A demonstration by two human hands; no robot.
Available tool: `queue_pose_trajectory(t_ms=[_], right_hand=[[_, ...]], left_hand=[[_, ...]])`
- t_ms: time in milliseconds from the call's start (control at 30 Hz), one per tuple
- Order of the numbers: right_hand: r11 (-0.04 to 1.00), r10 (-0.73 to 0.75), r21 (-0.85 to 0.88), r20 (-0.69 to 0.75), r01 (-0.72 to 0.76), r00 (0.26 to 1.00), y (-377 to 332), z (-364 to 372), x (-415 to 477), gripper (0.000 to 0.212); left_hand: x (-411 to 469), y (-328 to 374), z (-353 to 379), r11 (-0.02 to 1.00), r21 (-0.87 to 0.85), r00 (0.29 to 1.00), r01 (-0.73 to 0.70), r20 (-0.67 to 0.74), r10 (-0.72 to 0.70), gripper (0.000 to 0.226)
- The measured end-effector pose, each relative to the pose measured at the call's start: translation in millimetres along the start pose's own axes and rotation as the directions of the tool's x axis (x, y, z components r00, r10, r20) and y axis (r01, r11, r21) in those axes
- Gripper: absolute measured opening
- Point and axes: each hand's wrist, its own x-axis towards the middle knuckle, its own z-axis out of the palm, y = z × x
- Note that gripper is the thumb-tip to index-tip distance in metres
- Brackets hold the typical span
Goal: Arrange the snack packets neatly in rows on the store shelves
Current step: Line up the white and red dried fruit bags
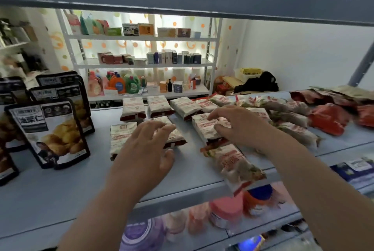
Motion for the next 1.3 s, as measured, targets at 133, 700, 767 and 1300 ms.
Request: queue_pose_trajectory(t_ms=[133,700,767,1300], right_hand=[[0.990,-0.043,-0.123,0.147,0.062,0.988,41,-9,50,0.033],[0.987,-0.083,-0.057,0.615,0.149,0.784,114,11,207,0.104],[0.986,-0.073,-0.069,0.635,0.150,0.769,124,7,215,0.103],[0.962,0.224,0.055,0.409,-0.269,0.885,181,4,212,0.097]], left_hand=[[30,25,17,0.996,0.018,0.989,-0.083,0.121,0.080,0.057],[195,10,96,0.972,0.231,0.834,0.038,0.529,-0.158,0.044],[198,6,99,0.971,0.233,0.820,0.052,0.545,-0.175,0.038],[283,22,149,0.977,0.204,0.746,0.061,0.640,-0.181,0.067]])
